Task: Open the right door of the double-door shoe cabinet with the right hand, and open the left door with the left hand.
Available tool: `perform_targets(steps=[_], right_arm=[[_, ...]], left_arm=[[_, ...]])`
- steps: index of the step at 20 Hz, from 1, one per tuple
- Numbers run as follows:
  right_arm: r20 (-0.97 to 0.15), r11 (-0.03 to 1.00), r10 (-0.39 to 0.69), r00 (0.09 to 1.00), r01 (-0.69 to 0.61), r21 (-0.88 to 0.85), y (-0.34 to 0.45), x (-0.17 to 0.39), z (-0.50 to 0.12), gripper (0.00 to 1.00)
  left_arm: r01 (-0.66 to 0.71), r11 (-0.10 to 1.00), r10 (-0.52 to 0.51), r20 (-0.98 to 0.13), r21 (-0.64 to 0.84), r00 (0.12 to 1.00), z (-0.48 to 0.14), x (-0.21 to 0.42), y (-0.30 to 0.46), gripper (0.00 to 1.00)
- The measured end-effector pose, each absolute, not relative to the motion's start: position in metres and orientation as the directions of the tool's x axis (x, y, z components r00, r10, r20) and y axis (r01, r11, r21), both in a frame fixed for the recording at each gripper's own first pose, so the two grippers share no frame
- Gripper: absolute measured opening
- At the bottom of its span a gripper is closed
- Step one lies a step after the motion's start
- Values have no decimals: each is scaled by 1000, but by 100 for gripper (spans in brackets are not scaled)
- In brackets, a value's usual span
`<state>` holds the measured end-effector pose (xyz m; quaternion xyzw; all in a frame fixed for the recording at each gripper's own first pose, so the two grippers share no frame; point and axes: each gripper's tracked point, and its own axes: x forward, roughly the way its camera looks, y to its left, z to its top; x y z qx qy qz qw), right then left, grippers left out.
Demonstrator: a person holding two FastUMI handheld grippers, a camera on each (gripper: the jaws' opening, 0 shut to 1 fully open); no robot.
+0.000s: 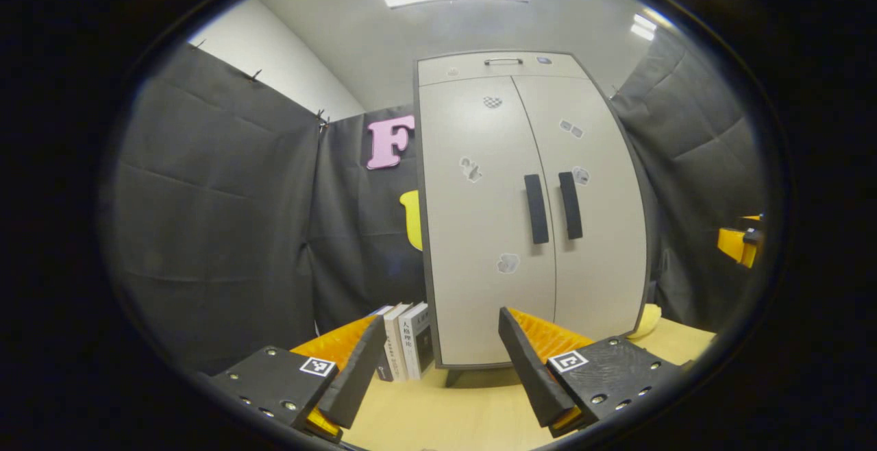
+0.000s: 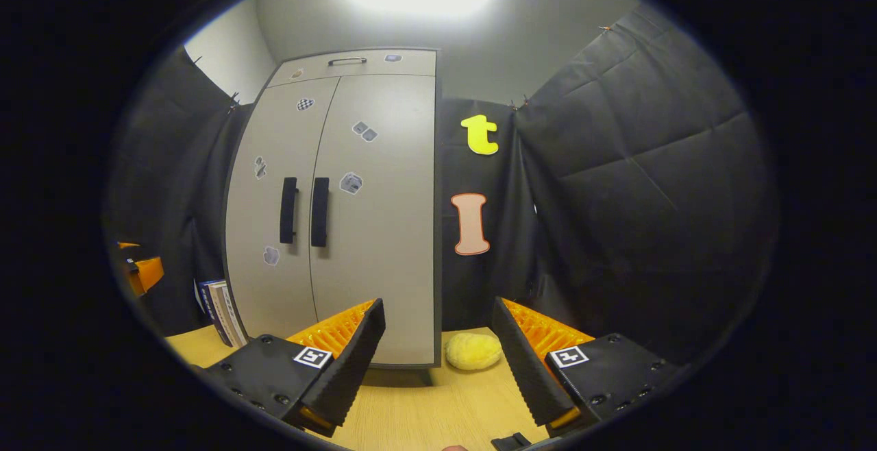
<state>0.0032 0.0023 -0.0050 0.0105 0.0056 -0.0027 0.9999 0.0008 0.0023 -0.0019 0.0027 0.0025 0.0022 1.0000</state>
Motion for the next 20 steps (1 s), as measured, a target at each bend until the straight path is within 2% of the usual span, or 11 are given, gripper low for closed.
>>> perform_targets(steps=[2,5,6,13,14,16,17,19,20], right_arm=[[-9,1000,-5,1000,5,27,3,5,-4,100],[-9,999,-2,1000,2,32,5,7,-4,96],[-7,999,-3,1000,3,34,6,7,-3,99],[6,997,20,1000,-20,75,19,24,13,99],[11,997,25,1000,-26,79,22,28,16,96],[17,995,52,999,-53,88,30,37,23,98],[15,994,64,998,-65,92,34,41,24,95],[16,991,86,996,-88,99,43,51,31,98],[21,990,96,995,-98,101,48,56,35,98]], left_arm=[[-6,1000,6,-4,4,1000,-2,2,3,100],[-10,1000,10,-2,1,1000,-1,1,4,100],[-11,1000,11,-1,1,1000,-2,1,4,100],[-20,1000,20,-6,7,1000,-4,-5,8,100],[-24,1000,24,-7,9,1000,-5,-6,10,100],[-34,999,34,-11,13,999,-6,-9,15,100],[-40,999,40,-13,15,999,-5,-11,17,100],[-56,998,56,-14,19,998,-5,-14,23,100],[-65,998,66,-16,20,998,-6,-15,29,96]])
